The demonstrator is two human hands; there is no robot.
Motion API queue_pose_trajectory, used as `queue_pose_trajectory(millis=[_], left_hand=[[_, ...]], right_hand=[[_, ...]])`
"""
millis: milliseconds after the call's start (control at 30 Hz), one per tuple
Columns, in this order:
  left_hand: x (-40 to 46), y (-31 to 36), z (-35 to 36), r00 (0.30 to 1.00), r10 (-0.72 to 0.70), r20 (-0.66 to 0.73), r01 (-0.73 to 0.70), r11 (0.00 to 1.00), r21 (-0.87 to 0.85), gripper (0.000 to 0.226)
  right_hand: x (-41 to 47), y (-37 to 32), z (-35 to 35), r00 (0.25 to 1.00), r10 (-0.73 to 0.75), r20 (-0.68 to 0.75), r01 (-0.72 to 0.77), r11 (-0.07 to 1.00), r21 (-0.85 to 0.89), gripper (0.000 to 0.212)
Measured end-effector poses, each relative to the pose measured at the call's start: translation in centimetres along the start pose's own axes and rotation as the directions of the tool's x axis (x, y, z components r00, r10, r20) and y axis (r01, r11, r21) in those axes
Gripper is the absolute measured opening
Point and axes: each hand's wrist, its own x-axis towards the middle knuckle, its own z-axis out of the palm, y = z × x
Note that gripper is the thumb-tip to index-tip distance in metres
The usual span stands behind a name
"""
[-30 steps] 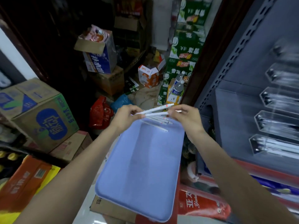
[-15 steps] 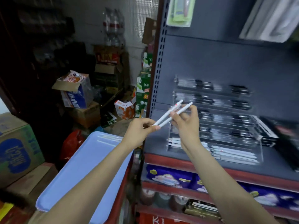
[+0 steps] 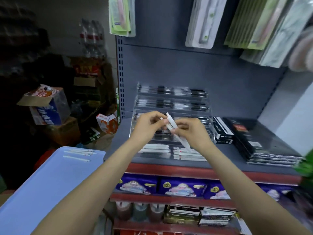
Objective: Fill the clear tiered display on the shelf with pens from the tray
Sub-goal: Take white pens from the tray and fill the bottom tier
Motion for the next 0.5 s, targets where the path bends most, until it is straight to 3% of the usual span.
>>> queue_pose_trajectory(millis=[133, 200, 300, 367, 500], left_hand=[[0.0, -1.0, 0.5, 0.993, -0.064, -0.1, 0.056, 0.996, -0.075, 0.007], [0.0, -1.8, 0.1, 0.98, -0.124, -0.158, 0.104, 0.986, -0.129, 0.013], [-0.2, -3.1, -0.5, 0.954, -0.197, -0.225, 0.156, 0.97, -0.188, 0.011], [-0.5, -3.8, -0.7, 0.943, -0.218, -0.252, 0.17, 0.965, -0.2, 0.009], [-0.7, -4.4, -0.5, 0.934, -0.231, -0.274, 0.179, 0.963, -0.201, 0.005]], right_hand=[[0.1, 2.6, -1.8, 0.996, 0.026, -0.09, -0.041, 0.984, -0.171, 0.027], [0.0, 4.1, -2.2, 0.994, 0.085, -0.071, -0.1, 0.968, -0.23, 0.032], [-0.2, 6.6, -1.8, 0.984, 0.174, -0.043, -0.179, 0.947, -0.268, 0.018], [-0.5, 7.8, -1.2, 0.983, 0.183, -0.008, -0.174, 0.92, -0.352, 0.012], [-0.8, 8.9, -0.1, 0.988, 0.14, 0.071, -0.082, 0.845, -0.529, 0.021]])
